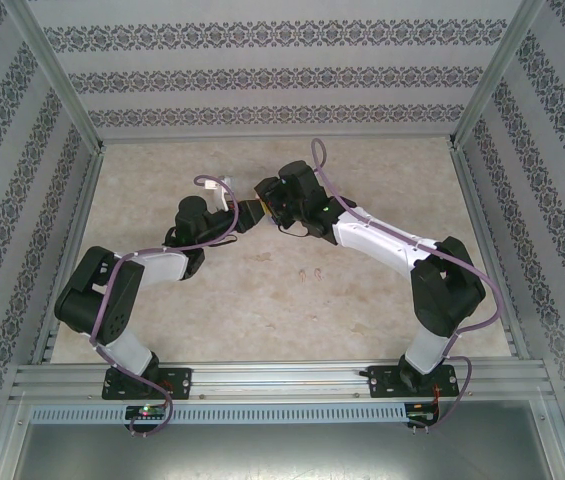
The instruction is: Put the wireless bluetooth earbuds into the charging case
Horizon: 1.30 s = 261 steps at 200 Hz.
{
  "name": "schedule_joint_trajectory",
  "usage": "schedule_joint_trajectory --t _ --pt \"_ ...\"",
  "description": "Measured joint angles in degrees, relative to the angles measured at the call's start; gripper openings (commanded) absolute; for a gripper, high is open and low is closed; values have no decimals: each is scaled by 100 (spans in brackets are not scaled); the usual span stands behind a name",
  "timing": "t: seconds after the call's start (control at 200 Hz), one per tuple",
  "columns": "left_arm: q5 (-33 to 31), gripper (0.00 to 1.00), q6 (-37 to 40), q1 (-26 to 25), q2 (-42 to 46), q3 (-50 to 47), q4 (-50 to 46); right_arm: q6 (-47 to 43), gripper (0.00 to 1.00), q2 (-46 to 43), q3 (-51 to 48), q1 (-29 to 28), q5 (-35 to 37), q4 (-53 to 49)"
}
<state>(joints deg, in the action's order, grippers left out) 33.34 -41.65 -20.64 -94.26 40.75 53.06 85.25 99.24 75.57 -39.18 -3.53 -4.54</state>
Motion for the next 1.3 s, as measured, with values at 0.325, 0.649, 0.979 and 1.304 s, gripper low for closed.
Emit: schedule_joint_trajectory --t 0.325,0.649,0.979,1.304 --pt "-57 19 -68 -37 -70 0 247 39 33 0 0 2 87 17" --pt "-103 0 -61 -42 -76 0 273 59 44 0 0 2 138 42" --pt "-251 0 -72 -37 -57 -2 26 -72 83 -304 -22 142 74 94" --pt "203 0 229 81 326 42 -789 -1379 82 -1657 -907 761 61 4"
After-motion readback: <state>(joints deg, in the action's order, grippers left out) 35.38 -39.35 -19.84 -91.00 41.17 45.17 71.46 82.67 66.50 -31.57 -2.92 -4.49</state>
